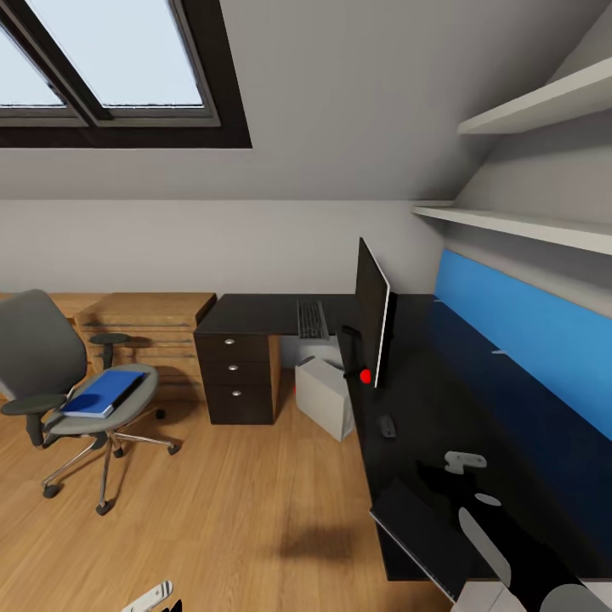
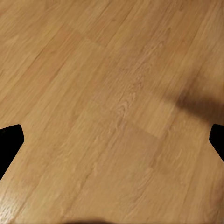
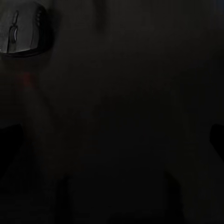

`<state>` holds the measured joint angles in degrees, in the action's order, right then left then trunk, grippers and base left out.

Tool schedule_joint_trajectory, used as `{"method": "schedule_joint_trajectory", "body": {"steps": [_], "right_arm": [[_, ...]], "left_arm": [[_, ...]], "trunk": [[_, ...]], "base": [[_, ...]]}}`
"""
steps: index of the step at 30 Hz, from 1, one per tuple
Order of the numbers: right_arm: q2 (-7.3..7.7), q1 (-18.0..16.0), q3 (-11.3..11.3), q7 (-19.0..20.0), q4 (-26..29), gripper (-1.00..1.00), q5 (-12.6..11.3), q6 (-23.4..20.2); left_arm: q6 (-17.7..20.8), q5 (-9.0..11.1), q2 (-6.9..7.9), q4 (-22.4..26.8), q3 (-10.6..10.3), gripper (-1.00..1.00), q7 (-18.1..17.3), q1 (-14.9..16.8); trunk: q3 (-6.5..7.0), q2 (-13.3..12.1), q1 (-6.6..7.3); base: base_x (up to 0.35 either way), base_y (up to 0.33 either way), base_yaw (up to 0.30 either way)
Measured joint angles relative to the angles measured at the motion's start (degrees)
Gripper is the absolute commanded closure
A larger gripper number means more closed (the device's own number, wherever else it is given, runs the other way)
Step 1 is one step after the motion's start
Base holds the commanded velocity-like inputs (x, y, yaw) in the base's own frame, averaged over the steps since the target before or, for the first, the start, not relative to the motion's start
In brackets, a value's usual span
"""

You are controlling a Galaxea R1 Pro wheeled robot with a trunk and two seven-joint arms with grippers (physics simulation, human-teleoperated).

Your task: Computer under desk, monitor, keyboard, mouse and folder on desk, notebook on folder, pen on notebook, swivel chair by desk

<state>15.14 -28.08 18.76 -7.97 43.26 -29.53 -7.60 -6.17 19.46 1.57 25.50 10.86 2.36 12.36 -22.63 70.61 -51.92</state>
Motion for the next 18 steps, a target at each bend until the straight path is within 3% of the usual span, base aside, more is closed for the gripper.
{"method": "schedule_joint_trajectory", "body": {"steps": [4, 18], "right_arm": [[-0.03, 0.00, 0.05, 0.08, -0.07, -1.00, 0.02, -0.33], [-0.19, 0.00, 0.33, 0.24, -0.30, -1.00, 0.24, -8.09]], "left_arm": [[0.00, 0.00, 0.00, 0.00, 0.00, -1.00, 0.00, 0.00], [0.00, 0.00, 0.00, 0.00, 0.00, -1.00, 0.00, 0.00]], "trunk": [[0.00, 0.00, 0.00], [0.00, 0.00, 0.00]], "base": [[0.007, 0.001, 0.000], [0.001, 0.000, 0.000]]}}
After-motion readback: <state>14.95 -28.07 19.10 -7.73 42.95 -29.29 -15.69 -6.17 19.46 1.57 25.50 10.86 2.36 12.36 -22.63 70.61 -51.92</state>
